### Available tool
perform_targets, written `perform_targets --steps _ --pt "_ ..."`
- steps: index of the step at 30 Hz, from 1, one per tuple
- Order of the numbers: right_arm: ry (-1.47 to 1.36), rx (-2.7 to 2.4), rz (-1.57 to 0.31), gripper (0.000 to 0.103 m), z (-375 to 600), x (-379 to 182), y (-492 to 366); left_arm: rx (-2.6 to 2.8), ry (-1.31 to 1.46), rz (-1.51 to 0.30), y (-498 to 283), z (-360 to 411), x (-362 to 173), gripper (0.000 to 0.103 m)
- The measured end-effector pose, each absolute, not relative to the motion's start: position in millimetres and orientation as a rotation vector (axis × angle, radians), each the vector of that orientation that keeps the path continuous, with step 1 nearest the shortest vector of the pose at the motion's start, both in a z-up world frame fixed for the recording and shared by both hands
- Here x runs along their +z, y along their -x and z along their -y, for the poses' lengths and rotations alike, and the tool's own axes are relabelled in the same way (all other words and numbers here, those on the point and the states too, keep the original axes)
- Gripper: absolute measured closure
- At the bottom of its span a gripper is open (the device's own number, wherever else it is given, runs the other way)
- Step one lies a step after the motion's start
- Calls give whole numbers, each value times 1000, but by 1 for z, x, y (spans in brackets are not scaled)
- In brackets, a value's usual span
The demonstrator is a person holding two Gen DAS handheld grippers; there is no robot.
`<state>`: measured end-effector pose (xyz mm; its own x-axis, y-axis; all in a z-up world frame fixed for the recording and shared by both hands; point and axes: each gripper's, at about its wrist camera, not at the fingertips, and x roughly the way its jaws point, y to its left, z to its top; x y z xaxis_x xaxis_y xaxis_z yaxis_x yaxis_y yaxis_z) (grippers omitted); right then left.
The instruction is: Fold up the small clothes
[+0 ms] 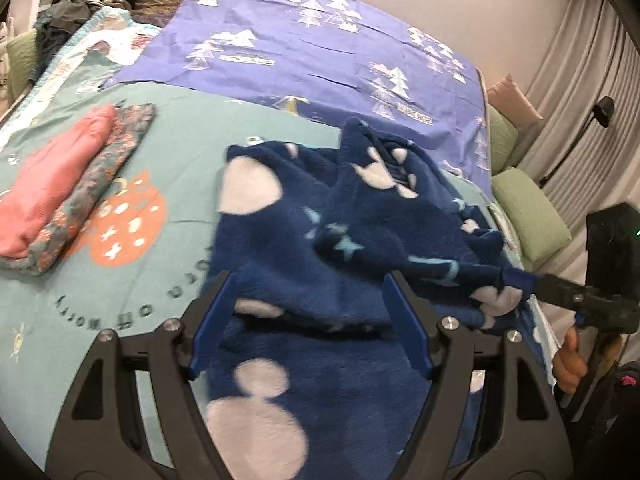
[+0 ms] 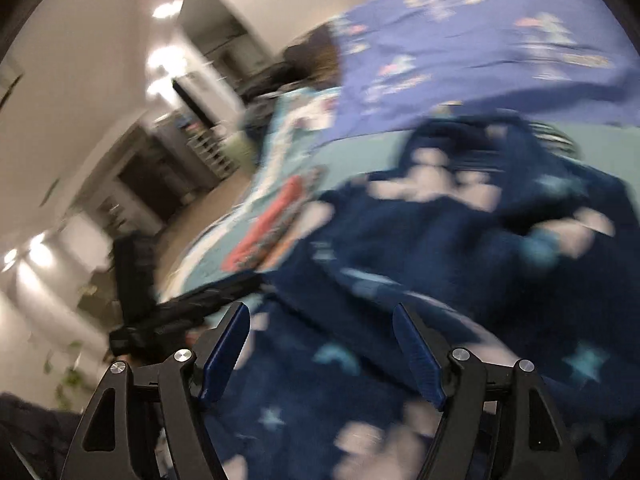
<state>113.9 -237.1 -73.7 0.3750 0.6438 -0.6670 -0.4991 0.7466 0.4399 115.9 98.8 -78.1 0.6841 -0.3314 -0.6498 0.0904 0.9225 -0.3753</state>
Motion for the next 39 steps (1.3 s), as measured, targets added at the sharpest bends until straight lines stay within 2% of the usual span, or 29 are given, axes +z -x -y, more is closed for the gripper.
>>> perform_targets --steps 1,2,9,12,13,15,20,23,26,27,30,31,33,36,39 --pt "-174 675 -927 27 250 -75 -117 -263 324 -788 -119 -96 -78 20" --pt "-170 634 -922 27 260 -75 -117 -309 311 -795 -126 -88 -77 19" --pt "39 239 -828 27 313 -65 -86 -291 325 -930 -192 -66 -102 21" --pt "-5 171 -841 27 337 -73 -82 -346 366 -953 -206 -61 -106 91" --pt "-7 160 -846 27 339 -73 -79 -354 399 -951 -205 -62 -104 92" --pt "15 115 -851 27 344 -79 -81 -409 483 -844 -187 -71 -78 92" --pt "55 108 -855 27 349 -78 -74 -466 451 -557 -115 -93 -6 92" --pt "3 149 -866 27 348 -81 -70 -400 394 -522 -72 -104 -8 92" --pt "-43 199 -870 27 346 -80 -64 -353 342 -596 -53 -110 -41 89" --pt "-63 215 -879 27 346 -81 -63 -344 329 -642 -52 -112 -53 85" --pt "-105 246 -906 27 343 -81 -62 -271 297 -774 -56 -118 -81 53" --pt "-121 257 -909 27 343 -81 -62 -242 302 -767 -55 -123 -82 48" --pt "-155 291 -917 27 341 -81 -60 -227 333 -710 -56 -134 -74 43" --pt "-194 309 -937 27 339 -87 -62 -204 375 -678 -68 -146 -68 28" --pt "-233 298 -967 27 341 -95 -69 -185 376 -729 -91 -143 -78 27"
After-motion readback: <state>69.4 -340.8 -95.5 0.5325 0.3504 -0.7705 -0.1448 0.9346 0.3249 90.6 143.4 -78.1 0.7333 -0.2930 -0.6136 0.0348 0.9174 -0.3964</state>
